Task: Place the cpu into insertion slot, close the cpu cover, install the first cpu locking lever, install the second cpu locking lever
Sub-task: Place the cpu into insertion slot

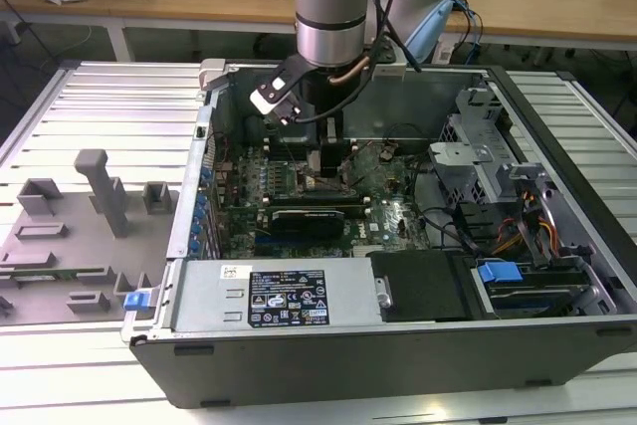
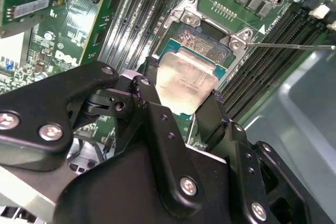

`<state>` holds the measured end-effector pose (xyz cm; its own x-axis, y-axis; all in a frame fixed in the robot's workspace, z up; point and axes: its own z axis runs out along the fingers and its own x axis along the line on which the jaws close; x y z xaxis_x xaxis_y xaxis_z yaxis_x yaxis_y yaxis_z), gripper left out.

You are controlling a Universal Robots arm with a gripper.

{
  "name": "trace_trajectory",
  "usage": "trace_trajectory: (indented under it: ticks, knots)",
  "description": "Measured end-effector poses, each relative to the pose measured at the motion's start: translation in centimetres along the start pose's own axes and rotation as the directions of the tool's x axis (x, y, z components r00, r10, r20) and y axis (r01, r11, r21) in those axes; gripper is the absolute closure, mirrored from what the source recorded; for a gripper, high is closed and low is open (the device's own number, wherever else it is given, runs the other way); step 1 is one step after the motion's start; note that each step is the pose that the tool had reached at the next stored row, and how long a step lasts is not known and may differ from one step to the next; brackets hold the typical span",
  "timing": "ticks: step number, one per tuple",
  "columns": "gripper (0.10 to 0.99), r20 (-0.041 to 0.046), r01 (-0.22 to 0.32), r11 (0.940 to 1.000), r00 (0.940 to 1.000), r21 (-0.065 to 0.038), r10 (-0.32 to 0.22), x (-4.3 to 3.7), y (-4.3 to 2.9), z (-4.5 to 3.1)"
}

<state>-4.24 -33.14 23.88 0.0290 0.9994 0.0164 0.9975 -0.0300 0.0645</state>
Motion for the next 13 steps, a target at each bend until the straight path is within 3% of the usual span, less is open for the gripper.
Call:
trace_trajectory:
  ticks: [2,5,13]
  knots:
    - [0.545,0.0023,0.0,1.0,1.0,0.002,0.0,0.11,0.0,0.37]
    - [0.545,0.0127,0.001,1.0,0.9999,0.007,-0.001,0.33,-0.03,0.85]
    - [0.545,0.0134,0.001,0.9999,0.9999,0.014,-0.001,1.04,-0.1,2.17]
